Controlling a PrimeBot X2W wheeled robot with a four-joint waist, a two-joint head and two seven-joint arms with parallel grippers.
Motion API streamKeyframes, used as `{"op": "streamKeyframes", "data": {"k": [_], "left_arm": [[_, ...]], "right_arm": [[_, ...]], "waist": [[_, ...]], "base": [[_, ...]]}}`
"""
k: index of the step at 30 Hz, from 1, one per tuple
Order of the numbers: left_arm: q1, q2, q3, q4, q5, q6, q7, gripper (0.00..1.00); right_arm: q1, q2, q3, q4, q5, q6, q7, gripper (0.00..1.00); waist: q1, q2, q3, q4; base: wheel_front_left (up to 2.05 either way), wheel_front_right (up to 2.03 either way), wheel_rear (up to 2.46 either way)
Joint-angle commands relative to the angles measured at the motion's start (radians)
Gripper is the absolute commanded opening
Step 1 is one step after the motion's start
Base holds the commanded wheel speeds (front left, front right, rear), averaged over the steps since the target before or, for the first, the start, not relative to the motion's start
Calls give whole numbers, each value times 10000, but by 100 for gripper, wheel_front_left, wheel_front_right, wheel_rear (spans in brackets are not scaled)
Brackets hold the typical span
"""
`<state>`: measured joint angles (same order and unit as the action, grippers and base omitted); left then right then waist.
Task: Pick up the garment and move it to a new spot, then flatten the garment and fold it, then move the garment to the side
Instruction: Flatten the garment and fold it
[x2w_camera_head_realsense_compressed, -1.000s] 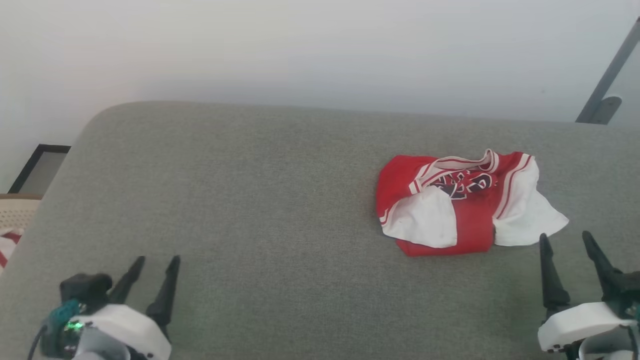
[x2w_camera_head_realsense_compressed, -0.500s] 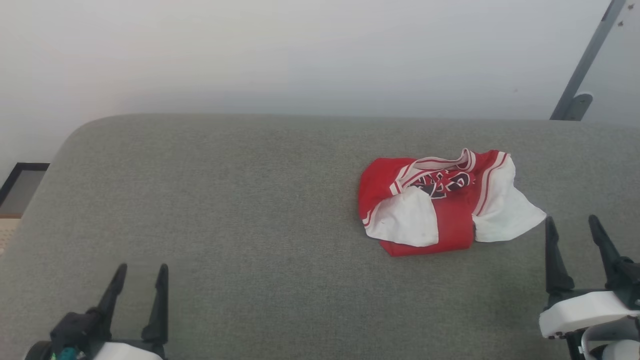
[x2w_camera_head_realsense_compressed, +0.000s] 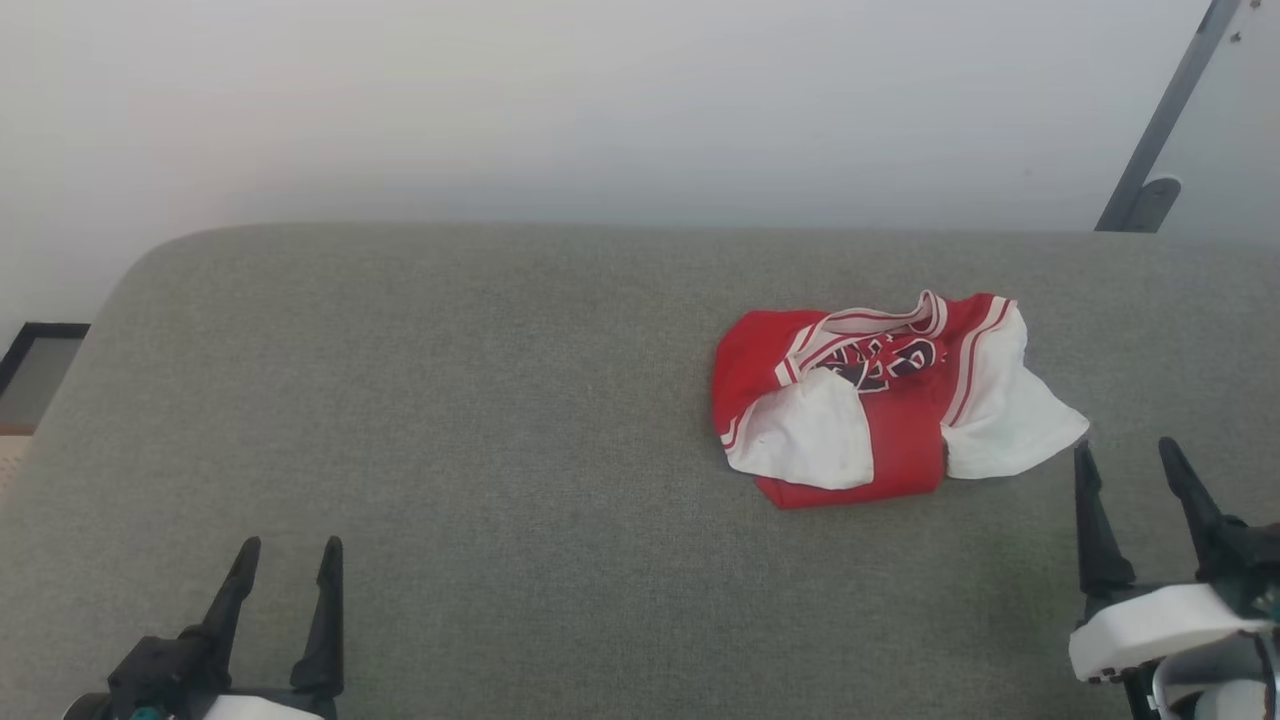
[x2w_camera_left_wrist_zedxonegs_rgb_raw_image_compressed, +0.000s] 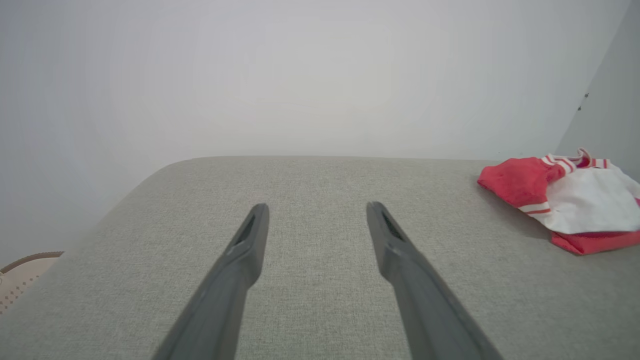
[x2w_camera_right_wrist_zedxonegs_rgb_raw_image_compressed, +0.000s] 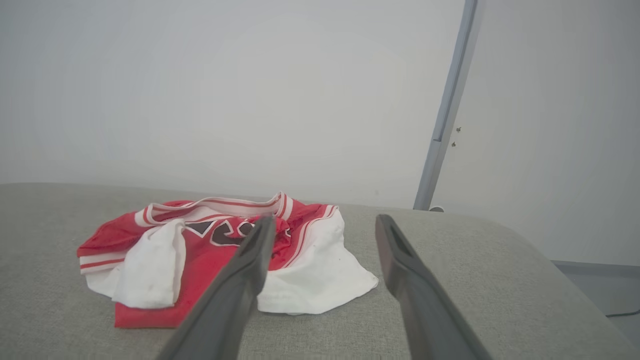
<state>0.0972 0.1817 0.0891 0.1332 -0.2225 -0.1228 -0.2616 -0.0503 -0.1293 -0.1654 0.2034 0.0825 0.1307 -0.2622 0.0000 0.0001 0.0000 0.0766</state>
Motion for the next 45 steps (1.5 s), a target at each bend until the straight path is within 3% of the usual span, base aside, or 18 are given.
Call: {"op": "streamKeyframes", "data": {"k": [1,5,9,18,27,30,34,35,36,37,45], "left_arm": [[-54,-68,46,-50,91,-39,-49,100],[-238,-283,14,-171,210,-58,-49,100],[-518,-520,-103,-276,278,-75,-49,100],[-1353,-855,-530,-157,-40,-78,-51,100],[-2111,-1012,-806,-51,-168,-79,-49,100],[-2344,-1002,-818,-19,-215,-80,-51,100],[-2622,-983,-883,18,-233,-80,-49,100],[-2690,-971,-915,27,-236,-80,-51,100],[-2737,-953,-930,24,-236,-80,-51,100],[-2781,-933,-933,23,-238,-80,-49,100],[-2987,-718,-1096,-135,-273,-81,-49,100]], "right_arm": [[-208,-116,70,77,31,1,62,100],[-657,-698,510,162,41,1,657,100],[-1457,-1694,1161,160,268,1,2135,100],[-3594,-3692,2455,653,2996,-6,8492,100],[-5034,-4026,2747,1716,4071,-6,11527,100],[-5149,-4015,2968,1911,4039,-6,11902,100],[-5379,-3782,2922,2144,4043,-6,11579,100],[-5409,-3748,2958,2214,3993,-7,11486,44],[-5443,-3756,3006,2247,3938,-7,11373,29],[-5478,-3750,2976,2323,3945,-7,11267,2],[-5376,-4527,1971,2315,3636,-19,10170,0]], "waist": [[0,-1,90,15],[0,-1,401,61],[0,-1,915,162],[0,-1,2279,376],[0,-1,3357,540],[0,-1,3641,558],[0,-1,3962,538],[0,-1,4015,519],[0,-1,4066,488],[0,-1,4111,443],[0,-1,4247,-10]], "base": [[0,0,0],[0,0,0],[0,0,0],[0,0,0],[0,0,0],[0,0,0],[0,0,0],[0,0,0],[0,0,0],[0,0,0],[0,0,0]]}}
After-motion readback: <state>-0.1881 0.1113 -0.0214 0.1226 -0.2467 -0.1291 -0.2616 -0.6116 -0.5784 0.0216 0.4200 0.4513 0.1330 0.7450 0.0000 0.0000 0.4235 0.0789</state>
